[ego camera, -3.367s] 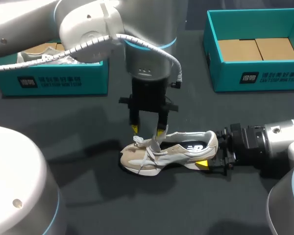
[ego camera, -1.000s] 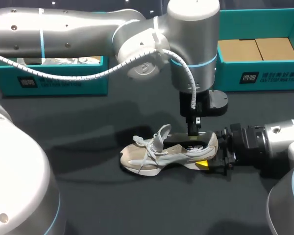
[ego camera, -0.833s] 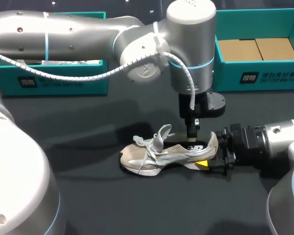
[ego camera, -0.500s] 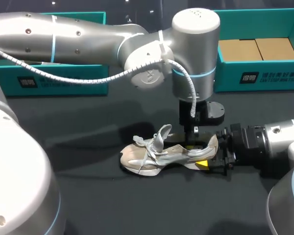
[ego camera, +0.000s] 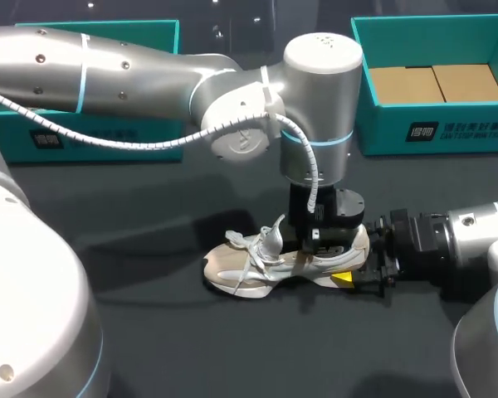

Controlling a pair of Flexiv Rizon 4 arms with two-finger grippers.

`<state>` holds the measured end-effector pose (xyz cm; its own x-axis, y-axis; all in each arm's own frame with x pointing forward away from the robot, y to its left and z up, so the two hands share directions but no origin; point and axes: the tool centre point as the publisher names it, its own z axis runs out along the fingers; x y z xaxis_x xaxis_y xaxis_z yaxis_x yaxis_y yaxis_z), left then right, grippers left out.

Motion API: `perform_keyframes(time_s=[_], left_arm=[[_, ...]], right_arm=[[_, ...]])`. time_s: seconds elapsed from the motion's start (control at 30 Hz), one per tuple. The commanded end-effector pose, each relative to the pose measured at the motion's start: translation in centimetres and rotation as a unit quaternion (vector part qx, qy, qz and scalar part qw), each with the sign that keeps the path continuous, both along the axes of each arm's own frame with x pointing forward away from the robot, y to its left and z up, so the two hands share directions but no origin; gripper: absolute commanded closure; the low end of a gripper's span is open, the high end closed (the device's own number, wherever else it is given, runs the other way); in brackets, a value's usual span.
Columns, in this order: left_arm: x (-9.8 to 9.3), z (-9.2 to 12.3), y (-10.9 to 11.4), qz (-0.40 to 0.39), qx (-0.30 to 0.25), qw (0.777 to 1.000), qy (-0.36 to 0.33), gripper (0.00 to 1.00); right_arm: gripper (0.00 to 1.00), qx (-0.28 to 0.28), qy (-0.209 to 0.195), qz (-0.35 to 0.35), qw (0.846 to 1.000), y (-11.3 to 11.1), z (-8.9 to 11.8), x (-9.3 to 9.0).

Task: Take the shoe out of the shoebox, open the shoe tongue, remove and reinsert the insole, then place the shoe into the shoebox

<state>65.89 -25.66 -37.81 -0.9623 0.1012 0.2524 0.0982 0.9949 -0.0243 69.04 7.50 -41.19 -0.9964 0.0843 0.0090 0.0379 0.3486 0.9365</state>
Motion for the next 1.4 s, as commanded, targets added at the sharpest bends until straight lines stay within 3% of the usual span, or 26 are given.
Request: perform_keyframes(time_s=[0.03, 0.23, 0.57, 0.8, 1.0, 1.4], left_arm=[[-0.1, -0.1, 0.8, -0.003, -0.009, 1.0, 0.001, 0.86], [-0.6, -0.6, 0.8, -0.012, -0.009, 1.0, -0.024, 0.63], [-0.4, -3.1, -0.3, -0.011, 0.013, 0.995, -0.101, 0.59], [1.0, -4.4, -0.7, 0.011, 0.043, 0.987, -0.151, 0.65], [1.9, -4.5, -0.1, 0.028, 0.05, 0.986, -0.156, 1.0], [1.2, -2.4, 2.1, 0.042, -0.004, 0.991, -0.125, 1.0]], right_arm=[[1.0, -0.002, 0.001, 0.0, 1.0, 0.0, 0.0, 0.0], [1.0, -0.002, 0.001, 0.0, 1.0, 0.0, 0.0, 0.0], [1.0, -0.002, 0.001, 0.0, 1.0, 0.0, 0.0, 0.0], [1.0, -0.002, 0.001, 0.0, 1.0, 0.0, 0.0, 0.0], [1.0, -0.002, 0.001, 0.0, 1.0, 0.0, 0.0, 0.0], [1.0, -0.002, 0.001, 0.0, 1.0, 0.0, 0.0, 0.0]])
